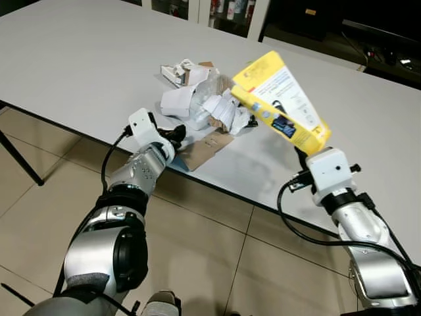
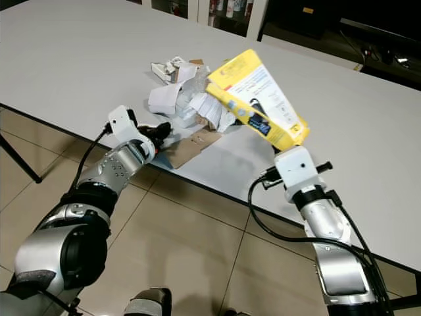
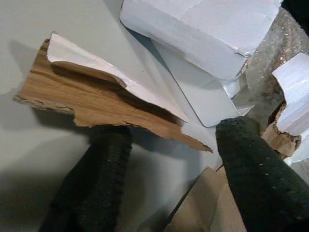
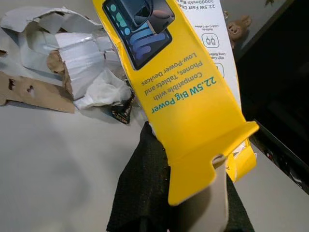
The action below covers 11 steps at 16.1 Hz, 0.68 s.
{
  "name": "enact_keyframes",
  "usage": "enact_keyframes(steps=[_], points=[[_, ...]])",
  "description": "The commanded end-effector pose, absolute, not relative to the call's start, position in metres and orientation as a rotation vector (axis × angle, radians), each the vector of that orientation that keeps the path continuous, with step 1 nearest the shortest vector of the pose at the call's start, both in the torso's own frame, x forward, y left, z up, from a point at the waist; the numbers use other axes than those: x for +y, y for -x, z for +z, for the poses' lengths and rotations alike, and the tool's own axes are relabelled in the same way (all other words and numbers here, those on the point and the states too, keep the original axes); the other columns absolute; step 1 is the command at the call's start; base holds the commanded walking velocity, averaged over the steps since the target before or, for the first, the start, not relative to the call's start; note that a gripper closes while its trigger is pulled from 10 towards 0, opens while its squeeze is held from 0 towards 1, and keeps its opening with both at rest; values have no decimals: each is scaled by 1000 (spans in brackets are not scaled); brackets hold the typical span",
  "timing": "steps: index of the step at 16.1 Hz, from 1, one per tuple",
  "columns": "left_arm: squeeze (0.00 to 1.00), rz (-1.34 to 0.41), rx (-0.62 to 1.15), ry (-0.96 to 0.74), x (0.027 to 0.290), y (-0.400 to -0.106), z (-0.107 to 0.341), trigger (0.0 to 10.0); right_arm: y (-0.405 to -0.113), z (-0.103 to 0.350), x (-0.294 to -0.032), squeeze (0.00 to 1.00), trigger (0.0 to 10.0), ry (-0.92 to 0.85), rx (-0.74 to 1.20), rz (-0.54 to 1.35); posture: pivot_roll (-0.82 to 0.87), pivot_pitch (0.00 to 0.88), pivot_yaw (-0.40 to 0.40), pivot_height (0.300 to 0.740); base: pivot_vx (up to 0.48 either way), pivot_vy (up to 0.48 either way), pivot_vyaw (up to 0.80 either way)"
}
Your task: Picking trash to rubbish bin
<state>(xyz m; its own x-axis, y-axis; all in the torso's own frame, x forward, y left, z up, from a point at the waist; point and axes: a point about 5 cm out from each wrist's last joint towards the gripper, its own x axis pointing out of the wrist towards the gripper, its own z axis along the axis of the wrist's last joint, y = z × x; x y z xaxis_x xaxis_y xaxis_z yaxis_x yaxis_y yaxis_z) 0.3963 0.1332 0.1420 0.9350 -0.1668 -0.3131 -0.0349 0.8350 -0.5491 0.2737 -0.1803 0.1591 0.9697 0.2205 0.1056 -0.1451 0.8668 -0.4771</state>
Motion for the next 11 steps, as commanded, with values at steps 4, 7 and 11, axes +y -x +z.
enact_keyframes(steps=[4, 7, 11], points=[[0, -39, 488, 598, 129, -384, 109, 0, -268, 160, -191, 0, 10000, 501, -147, 158, 236, 125, -98, 740, 0, 0, 0], [0, -30, 486, 599, 132, -384, 108, 0, -268, 159, -189, 0, 10000, 499, -142, 162, 240, 132, -101, 740, 0, 0, 0], [0, -15, 477, 597, 136, -384, 108, 0, -268, 157, -187, 0, 10000, 492, -138, 168, 245, 133, -99, 740, 0, 0, 0]])
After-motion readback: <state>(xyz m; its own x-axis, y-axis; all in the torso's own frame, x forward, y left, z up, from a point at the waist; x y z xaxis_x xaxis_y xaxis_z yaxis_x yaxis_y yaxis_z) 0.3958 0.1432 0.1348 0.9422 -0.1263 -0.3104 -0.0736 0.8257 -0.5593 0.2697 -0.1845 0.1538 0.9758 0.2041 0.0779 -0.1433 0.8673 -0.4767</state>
